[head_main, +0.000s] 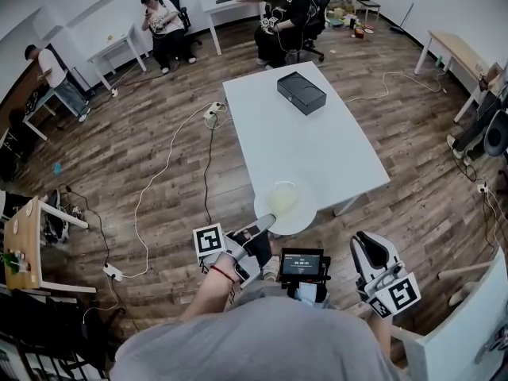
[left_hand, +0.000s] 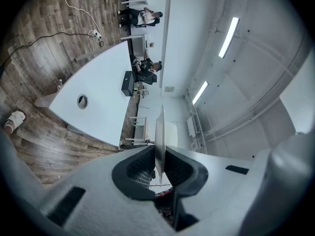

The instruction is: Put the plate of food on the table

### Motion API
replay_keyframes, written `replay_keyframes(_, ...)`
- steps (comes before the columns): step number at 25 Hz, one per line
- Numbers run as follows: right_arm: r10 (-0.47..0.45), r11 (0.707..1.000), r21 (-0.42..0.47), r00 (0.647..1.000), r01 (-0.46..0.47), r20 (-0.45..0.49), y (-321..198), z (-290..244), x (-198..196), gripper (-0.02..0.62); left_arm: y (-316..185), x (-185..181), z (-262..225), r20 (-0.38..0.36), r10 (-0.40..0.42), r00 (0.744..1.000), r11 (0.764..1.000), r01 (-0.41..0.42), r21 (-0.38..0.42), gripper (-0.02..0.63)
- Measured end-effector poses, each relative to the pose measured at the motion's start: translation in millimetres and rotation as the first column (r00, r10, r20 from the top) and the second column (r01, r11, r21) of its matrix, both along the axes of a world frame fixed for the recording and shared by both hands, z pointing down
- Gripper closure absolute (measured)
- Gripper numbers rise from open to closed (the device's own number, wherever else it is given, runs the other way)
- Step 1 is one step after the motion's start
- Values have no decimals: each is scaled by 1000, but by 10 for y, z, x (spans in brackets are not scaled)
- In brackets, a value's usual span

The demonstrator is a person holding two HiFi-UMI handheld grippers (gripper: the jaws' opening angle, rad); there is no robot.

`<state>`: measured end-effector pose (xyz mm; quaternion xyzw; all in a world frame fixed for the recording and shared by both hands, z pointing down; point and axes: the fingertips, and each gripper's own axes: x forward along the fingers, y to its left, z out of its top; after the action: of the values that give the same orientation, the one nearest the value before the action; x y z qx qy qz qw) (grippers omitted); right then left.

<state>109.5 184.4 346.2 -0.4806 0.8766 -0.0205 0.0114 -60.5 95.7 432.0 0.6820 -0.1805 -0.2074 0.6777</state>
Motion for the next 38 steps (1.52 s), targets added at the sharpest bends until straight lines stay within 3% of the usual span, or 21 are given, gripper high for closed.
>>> replay_keyframes(12, 13, 999, 47, 1000, -14, 14, -1113, -228, -504, 561, -1098, -322, -45, 7, 66, 998, 998, -66, 21, 562)
replay_keyframes(20, -24, 999, -29, 1000, 24, -5, -1660, -98, -729, 560, -1699, -379, 61, 34, 84, 996, 996, -85, 30, 562)
replay_keyframes(27, -121, 988, -99, 993, 120, -8, -2226, 104, -703, 560, -2127, -333, 232, 31, 42, 999, 999, -43, 16, 562)
replay_keyframes(34, -242, 965, -105, 970, 240, -9, -2771, 124, -600, 560, -2573, -159, 439, -16, 22, 1000, 999, -22, 24, 563)
replay_keyframes(38, -296, 948, -131, 955, 291, -19, -3069, 207, -528, 560, -2871, -44, 640, 8, 28, 1000, 999, -28, 27, 563)
